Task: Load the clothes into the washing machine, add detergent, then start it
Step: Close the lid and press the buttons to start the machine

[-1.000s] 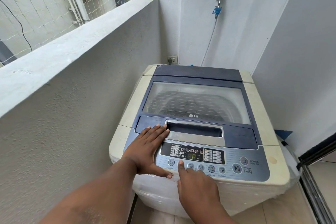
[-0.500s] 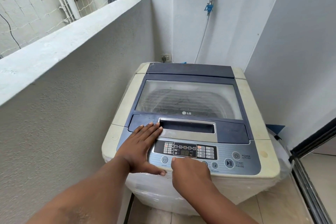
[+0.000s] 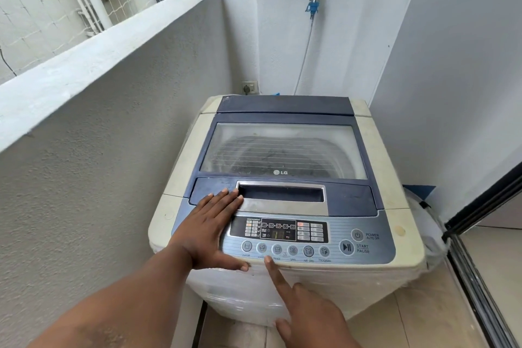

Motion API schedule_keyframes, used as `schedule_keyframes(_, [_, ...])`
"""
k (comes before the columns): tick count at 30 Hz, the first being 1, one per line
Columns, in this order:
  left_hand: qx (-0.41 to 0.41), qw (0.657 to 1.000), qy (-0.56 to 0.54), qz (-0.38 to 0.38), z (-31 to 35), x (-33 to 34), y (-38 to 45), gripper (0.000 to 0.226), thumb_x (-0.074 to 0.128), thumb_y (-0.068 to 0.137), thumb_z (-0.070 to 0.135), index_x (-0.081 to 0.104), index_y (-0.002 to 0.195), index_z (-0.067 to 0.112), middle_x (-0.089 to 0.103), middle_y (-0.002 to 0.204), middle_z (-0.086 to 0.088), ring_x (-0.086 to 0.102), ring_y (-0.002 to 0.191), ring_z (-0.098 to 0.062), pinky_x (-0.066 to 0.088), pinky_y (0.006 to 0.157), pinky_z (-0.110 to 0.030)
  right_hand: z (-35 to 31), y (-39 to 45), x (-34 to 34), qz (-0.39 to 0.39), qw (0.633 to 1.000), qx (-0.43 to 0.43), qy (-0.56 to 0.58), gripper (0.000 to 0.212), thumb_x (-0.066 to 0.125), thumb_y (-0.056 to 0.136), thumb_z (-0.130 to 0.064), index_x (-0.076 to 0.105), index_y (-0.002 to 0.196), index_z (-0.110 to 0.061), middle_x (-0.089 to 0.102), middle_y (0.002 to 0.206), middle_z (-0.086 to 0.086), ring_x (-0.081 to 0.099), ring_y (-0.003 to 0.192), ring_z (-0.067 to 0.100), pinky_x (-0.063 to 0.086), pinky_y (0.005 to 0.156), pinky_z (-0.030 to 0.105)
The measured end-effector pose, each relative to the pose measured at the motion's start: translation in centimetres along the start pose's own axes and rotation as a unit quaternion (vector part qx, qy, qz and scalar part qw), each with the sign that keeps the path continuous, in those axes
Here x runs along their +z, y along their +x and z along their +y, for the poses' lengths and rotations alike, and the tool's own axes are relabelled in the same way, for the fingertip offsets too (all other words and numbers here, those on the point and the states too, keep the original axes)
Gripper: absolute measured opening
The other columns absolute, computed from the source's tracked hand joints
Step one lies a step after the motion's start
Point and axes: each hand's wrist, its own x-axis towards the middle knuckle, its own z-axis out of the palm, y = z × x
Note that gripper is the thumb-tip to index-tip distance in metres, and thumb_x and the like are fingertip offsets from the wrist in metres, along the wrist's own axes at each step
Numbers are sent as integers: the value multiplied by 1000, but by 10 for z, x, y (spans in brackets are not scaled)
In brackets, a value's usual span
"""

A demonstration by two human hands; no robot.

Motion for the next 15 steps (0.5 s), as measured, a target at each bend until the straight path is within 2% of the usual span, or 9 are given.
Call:
schedule_keyframes(4, [-1,1000,-3,0,0,0,0,132,48,51,97,14,154,22,5,161,9,2,148,-10,-1,120,-33,21,-18,-3,14,999,31,26,96,48,88,-56,-43,120,-62,48,125,2,57,111,22,48,87,35])
schedule_keyframes(8, [0,1000,-5,2,0,0,-1,132,49,50,97,14,154,23,5,161,9,1,149,-10,0,120,-34,46,-36,-15,103,987,115,52,95,44,88,-59,-44,125,-54,49,129,-5,58,112,14,49,86,32])
schedule_keyframes(11, [0,1000,-6,1,0,0,-1,132,49,50,97,14,154,23,6,161,9,2,149,-10,0,120,-34,65,-44,-30,146,975,154,63,87,40,91,-59,-35,134,-53,49,131,-10,56,114,11,48,87,30])
schedule_keyframes(13, [-2,1000,-6,1,0,0,-1,132,48,50,97,15,154,23,7,161,9,4,149,-10,0,120,-34,73,-46,-34,143,975,157,66,82,41,91,-59,-29,133,-58,49,115,-21,56,109,8,48,86,29])
schedule_keyframes(15, [-2,1000,-7,0,0,0,-1,131,48,50,97,16,153,23,9,161,8,5,148,-11,1,119,-34,77,-46,-37,138,975,157,71,79,42,90,-59,-24,133,-63,45,91,-23,58,102,6,49,83,27])
